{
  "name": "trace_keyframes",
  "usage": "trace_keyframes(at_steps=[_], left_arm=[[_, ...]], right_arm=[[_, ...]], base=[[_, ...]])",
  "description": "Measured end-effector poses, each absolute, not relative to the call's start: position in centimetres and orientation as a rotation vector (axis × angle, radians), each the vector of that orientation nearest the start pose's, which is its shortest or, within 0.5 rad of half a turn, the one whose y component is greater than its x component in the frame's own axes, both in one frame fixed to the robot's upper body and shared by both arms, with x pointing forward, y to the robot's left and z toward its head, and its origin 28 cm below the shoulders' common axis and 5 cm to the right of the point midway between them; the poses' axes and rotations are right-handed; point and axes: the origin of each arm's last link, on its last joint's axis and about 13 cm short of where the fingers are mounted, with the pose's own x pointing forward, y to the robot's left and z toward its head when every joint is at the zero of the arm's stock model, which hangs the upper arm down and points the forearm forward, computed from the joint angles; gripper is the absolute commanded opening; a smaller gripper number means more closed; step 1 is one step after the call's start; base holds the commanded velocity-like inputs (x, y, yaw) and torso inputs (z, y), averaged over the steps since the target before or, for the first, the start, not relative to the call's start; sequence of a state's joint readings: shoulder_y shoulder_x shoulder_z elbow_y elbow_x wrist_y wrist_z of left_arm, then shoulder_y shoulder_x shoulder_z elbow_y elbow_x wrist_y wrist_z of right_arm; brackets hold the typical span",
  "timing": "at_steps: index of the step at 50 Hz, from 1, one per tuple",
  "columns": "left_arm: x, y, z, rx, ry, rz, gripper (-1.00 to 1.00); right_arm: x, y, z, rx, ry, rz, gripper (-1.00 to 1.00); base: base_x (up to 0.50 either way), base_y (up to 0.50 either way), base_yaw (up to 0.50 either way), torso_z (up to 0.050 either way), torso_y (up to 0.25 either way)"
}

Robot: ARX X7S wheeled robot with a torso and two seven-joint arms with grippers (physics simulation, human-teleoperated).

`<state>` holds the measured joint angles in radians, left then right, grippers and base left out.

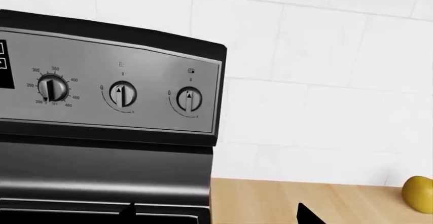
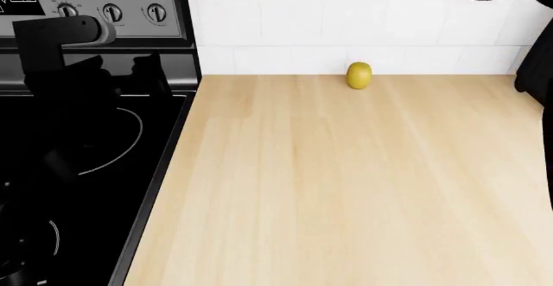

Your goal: Pick the corn from the counter and place it in the cabinet.

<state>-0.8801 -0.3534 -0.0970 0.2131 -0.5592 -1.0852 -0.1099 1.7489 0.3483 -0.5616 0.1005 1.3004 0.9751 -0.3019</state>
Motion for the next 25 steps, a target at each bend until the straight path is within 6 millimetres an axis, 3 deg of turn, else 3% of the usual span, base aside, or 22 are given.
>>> trace_keyframes(at_steps=[25], left_arm=[[30.7, 28.0, 24.6, -0.11, -0.024, -0.056, 1.0]], right_arm=[[29.4, -4.6, 46.8, -0.092, -0.282, 1.192, -1.0]], base=[[0.0, 0.0, 0.0, 0.0, 0.0]])
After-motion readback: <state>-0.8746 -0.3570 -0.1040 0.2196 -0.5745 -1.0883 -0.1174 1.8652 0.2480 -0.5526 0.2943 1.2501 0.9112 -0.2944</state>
